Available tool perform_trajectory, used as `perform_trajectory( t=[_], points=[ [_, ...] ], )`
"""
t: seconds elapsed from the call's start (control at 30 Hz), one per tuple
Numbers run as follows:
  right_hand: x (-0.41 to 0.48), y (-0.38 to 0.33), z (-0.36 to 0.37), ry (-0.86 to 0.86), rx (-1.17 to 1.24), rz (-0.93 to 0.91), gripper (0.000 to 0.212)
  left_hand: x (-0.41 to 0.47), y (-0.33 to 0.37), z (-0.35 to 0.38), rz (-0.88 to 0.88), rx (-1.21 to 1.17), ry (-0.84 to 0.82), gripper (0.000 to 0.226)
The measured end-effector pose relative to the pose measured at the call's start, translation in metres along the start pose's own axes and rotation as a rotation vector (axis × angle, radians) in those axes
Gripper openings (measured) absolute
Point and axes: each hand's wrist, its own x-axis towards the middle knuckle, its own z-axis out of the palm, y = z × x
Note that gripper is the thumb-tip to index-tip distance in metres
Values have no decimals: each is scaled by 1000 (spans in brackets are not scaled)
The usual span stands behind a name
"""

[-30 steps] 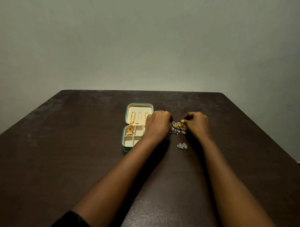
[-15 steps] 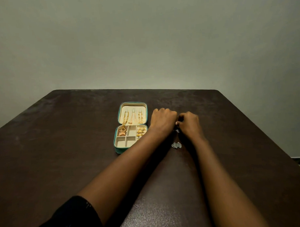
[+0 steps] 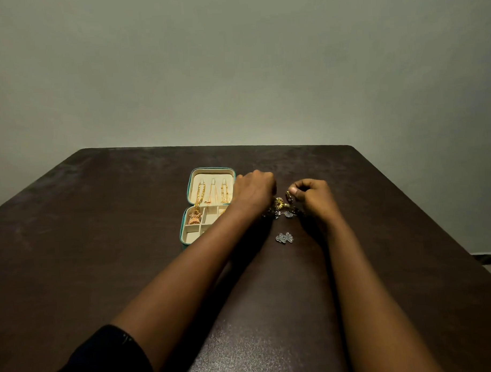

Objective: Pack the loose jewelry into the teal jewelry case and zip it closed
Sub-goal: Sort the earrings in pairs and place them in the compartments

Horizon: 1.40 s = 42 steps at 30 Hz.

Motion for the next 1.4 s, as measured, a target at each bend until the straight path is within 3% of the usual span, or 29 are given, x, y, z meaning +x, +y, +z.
perform_trajectory(
  t=[0.2,0.37,0.8,0.97,1.07,1.4],
  points=[
    [-2,-6,-8,-97,447,132,32,4,-3,0,90,-50,-28,23],
    [-5,-8,-9,-213,700,174,38,10,-2,2,210,106,-74,26],
    [1,0,-13,-197,865,190,37,20,1,-2,304,316,-166,28],
    [4,0,-16,-152,962,163,35,25,2,-2,376,391,-129,25],
    [6,1,-17,-142,1002,154,34,30,1,-1,374,314,-112,23],
    [7,2,-18,-142,952,163,37,40,-18,-16,174,-295,-230,21]
  ],
)
